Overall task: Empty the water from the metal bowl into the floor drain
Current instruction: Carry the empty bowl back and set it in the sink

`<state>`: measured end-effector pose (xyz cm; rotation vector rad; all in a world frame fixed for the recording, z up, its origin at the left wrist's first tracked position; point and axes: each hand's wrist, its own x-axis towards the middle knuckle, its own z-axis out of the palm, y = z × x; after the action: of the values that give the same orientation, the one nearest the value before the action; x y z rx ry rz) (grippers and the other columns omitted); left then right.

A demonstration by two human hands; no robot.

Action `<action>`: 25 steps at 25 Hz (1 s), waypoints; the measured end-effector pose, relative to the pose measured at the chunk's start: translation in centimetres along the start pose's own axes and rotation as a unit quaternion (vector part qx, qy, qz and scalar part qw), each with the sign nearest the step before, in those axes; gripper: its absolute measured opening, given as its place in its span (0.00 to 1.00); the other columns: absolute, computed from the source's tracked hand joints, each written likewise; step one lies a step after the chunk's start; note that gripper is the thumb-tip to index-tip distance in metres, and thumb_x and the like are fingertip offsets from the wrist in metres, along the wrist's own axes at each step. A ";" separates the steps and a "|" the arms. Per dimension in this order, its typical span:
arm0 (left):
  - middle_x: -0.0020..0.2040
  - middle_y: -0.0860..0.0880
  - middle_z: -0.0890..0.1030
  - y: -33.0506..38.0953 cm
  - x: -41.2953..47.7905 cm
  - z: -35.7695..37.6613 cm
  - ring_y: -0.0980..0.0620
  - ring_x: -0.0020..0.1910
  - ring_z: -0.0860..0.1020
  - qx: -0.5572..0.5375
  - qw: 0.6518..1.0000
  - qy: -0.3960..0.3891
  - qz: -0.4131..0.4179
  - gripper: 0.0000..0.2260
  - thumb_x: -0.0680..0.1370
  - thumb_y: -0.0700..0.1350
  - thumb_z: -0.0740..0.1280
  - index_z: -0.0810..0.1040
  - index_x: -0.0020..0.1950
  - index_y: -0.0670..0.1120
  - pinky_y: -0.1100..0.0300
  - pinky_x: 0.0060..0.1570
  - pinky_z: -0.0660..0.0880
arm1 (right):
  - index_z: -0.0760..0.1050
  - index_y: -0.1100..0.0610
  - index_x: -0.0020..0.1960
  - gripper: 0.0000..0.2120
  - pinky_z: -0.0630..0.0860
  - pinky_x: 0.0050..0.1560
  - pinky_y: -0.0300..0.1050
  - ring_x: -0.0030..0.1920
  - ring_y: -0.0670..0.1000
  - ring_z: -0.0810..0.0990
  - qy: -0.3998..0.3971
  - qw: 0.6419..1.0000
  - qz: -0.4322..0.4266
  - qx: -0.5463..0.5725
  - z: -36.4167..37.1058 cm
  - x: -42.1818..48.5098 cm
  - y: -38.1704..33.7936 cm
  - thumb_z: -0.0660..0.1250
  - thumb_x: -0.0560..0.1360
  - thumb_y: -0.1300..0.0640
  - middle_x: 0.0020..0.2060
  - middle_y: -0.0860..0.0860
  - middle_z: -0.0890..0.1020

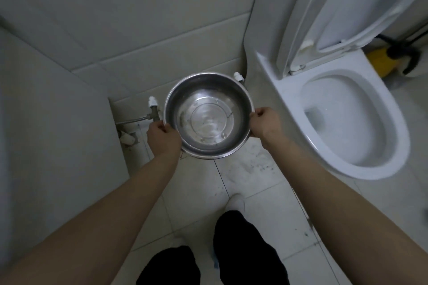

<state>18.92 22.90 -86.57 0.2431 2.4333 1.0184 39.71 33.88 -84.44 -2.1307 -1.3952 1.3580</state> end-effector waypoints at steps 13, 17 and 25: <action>0.43 0.43 0.82 15.7 -9.4 -19.5 0.47 0.43 0.78 0.007 0.996 -0.032 0.089 0.09 0.80 0.42 0.64 0.81 0.50 0.39 0.57 0.45 0.72 | 0.68 0.57 0.33 0.17 0.86 0.36 0.51 0.35 0.55 0.79 0.000 0.996 0.036 0.085 -12.0 -19.5 -12.9 0.60 0.80 0.64 0.34 0.54 0.75; 0.38 0.46 0.80 20.3 -11.2 -25.2 0.48 0.39 0.77 -0.009 0.992 -0.043 0.118 0.08 0.79 0.44 0.66 0.81 0.45 0.42 0.61 0.43 0.70 | 0.72 0.61 0.41 0.09 0.86 0.35 0.49 0.50 0.62 0.85 -0.005 0.992 0.033 0.121 -15.2 -25.0 -17.0 0.60 0.81 0.65 0.46 0.62 0.81; 0.45 0.41 0.87 27.2 -11.7 -34.9 0.42 0.47 0.84 -0.044 0.987 -0.086 0.128 0.10 0.77 0.46 0.68 0.86 0.43 0.41 0.51 0.53 0.81 | 0.72 0.59 0.46 0.05 0.80 0.26 0.41 0.38 0.54 0.77 -0.020 0.978 0.008 0.208 -18.6 -34.2 -23.9 0.61 0.79 0.67 0.43 0.59 0.77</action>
<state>10.93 16.50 -41.98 0.6013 2.2350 1.1598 37.15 22.76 -40.24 -1.8509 -0.9962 1.5452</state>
